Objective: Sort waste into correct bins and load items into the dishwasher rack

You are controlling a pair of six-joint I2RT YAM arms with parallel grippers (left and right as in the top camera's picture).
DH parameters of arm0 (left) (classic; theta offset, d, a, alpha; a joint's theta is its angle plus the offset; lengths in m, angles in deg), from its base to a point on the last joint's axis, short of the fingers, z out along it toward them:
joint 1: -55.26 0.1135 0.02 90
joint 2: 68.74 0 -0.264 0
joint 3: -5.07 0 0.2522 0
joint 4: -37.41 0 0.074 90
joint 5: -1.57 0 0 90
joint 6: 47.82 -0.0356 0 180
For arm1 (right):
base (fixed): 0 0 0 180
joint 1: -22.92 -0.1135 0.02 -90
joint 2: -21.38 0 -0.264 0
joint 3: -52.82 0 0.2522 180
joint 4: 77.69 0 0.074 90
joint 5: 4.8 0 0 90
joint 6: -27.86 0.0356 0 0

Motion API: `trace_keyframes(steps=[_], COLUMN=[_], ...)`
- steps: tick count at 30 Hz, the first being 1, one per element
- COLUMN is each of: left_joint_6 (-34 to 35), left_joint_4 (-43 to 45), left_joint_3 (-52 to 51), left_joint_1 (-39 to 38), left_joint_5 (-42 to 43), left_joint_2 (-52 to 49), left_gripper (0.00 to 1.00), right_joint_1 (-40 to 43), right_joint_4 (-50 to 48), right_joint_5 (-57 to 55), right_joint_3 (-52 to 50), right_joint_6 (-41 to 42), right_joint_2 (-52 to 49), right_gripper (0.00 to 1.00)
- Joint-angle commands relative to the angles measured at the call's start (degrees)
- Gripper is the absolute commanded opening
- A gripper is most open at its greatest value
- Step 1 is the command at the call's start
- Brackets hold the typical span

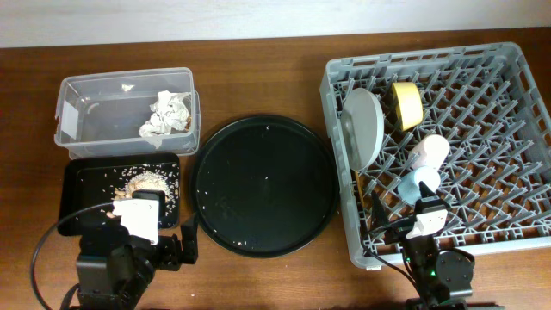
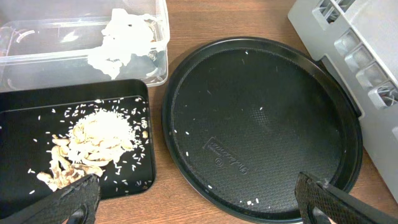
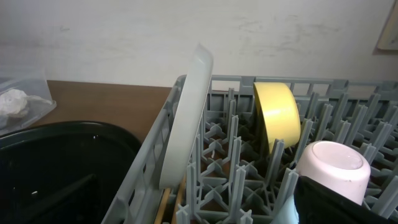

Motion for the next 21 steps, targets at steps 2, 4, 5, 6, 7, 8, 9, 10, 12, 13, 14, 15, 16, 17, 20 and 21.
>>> trace_keyframes(steps=[2, 4, 5, 6, 7, 8, 9, 10, 12, 13, 14, 15, 16, 17, 20, 21], left_joint_6=[0.7, 0.7, 0.7, 0.7, 0.7, 0.8, 0.8, 0.8, 0.8, 0.8, 0.7, 0.8, 0.7, 0.8, 0.7, 0.7], left_joint_4=[-0.8, 0.0, 3.2, 6.9, 13.0, 18.9, 23.4, 28.1, 45.2, 55.8, 60.6, 59.8, 57.2, 51.7, 50.6, 50.6], left_joint_3=[-0.5, -3.2, -8.2, -12.2, -18.3, -23.8, -28.0, -31.8, -41.2, -45.8, -48.0, -47.6, -47.7, -47.7, -47.6, -47.6], left_joint_1=[0.1, 0.1, 0.1, 0.1, 0.1, 0.1, 0.1, 0.1, 0.1, 0.1, 0.1, 0.1, 0.1, 0.1, 0.1, 0.1], left_joint_5=[-1.0, -2.2, -2.1, -2.1, -2.1, -2.1, -2.1, -2.1, -2.4, -3.4, -4.7, -8.2, -9.7, -8.7, -5.5, -5.5], left_joint_2=[1.3, 4.5, 8.9, 12.2, 17.0, 21.1, 24.2, 26.8, 30.3, 30.4, 30.4, 30.4, 30.4, 30.4, 30.4, 30.3], left_gripper=[0.99, 0.99, 0.99, 0.99, 0.99, 0.99, 0.99, 0.99, 0.99, 0.99, 0.99, 0.99, 0.99, 0.99, 0.99, 0.99], right_joint_1=[-0.3, -0.3, -0.3, -0.3, -0.3, -0.3, -0.3, -0.3, -0.3, -0.3, -0.3, -0.3, -0.3, -0.3, -0.3, -0.3], right_joint_4=[0.4, 0.4, 0.4, 0.4, 0.4, 0.4, 0.4, 0.4, 0.4, 0.4, 0.4, 0.4, 0.4, 0.4, 0.4, 0.4], right_joint_5=[-0.5, -0.5, -0.5, -0.5, -0.5, -0.5, -0.5, -0.5, -0.5, -0.5, -0.5, -0.5, -0.5, -0.5, -0.5, -0.5], right_joint_3=[-0.3, -0.3, -0.3, -0.3, -0.3, -0.3, -0.3, -0.3, -0.3, -0.3, -0.3, -0.3, -0.3, -0.3, -0.3, -0.3], right_joint_6=[0.4, 0.4, 0.4, 0.4, 0.4, 0.4, 0.4, 0.4, 0.4, 0.4, 0.4, 0.4, 0.4, 0.4, 0.4, 0.4], right_joint_2=[0.4, 0.4, 0.4, 0.4, 0.4, 0.4, 0.4, 0.4, 0.4, 0.4, 0.4, 0.4, 0.4, 0.4, 0.4, 0.4], right_gripper=[0.99, 0.99, 0.99, 0.99, 0.99, 0.99, 0.99, 0.99, 0.99, 0.99, 0.99, 0.99, 0.99, 0.99, 0.99, 0.99])
